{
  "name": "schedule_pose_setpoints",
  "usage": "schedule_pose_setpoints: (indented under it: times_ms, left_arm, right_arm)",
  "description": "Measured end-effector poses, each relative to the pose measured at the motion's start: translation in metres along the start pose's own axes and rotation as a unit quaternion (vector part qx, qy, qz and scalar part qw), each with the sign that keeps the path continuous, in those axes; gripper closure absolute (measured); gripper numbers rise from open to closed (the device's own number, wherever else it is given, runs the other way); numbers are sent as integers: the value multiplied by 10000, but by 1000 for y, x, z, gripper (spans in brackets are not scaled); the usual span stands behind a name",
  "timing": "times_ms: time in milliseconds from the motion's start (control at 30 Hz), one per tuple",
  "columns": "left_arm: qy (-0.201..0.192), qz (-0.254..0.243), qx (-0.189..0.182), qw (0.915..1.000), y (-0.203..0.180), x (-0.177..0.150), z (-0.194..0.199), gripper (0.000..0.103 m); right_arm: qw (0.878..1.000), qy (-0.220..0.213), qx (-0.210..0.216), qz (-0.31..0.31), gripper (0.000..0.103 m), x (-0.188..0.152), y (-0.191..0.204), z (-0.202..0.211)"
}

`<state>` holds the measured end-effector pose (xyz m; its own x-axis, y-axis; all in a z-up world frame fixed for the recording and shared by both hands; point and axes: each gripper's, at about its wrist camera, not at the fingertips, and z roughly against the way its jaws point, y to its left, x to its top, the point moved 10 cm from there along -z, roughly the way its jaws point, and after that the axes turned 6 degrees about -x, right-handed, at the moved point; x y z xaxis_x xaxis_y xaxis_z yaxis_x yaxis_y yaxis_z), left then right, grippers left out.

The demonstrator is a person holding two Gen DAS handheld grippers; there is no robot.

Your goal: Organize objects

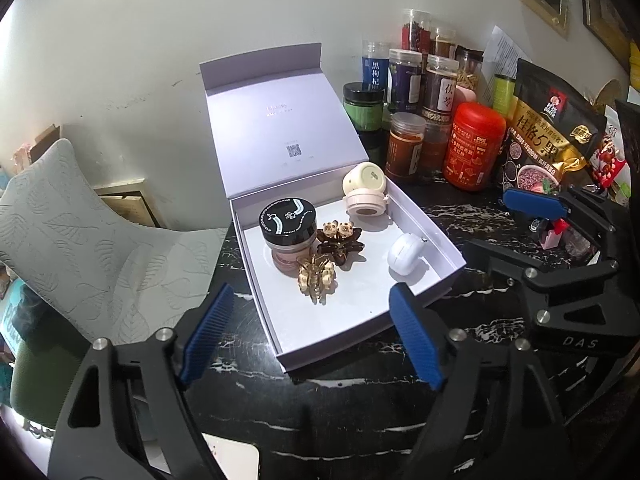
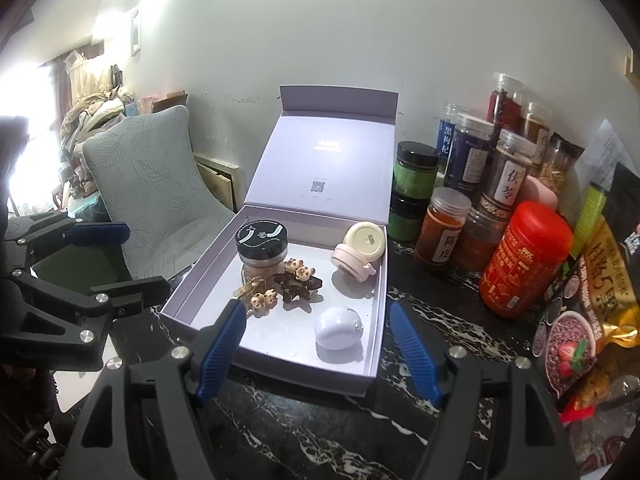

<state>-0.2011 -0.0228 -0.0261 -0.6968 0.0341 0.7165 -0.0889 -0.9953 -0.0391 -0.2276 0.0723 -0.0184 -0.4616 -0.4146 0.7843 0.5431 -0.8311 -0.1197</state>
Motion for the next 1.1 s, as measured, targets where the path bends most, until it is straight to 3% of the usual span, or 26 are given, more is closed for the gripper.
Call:
schedule_pose_setpoints:
  times_ms: [267,733,1100]
  left_arm:
    - [-66,23,68,10000,-4,-9,23,15]
    - [-20,178,55,9998,-19,-39,47,14]
    - [122,175,23,9998,-31,-70,54,14]
  right_arm:
    - [9998,14,-172,-71,17,-10,-1,23]
    - [9977,242,-607,-204,16,-48,-5,52]
    - [9959,445,-709,-349,16,-82,-2,67]
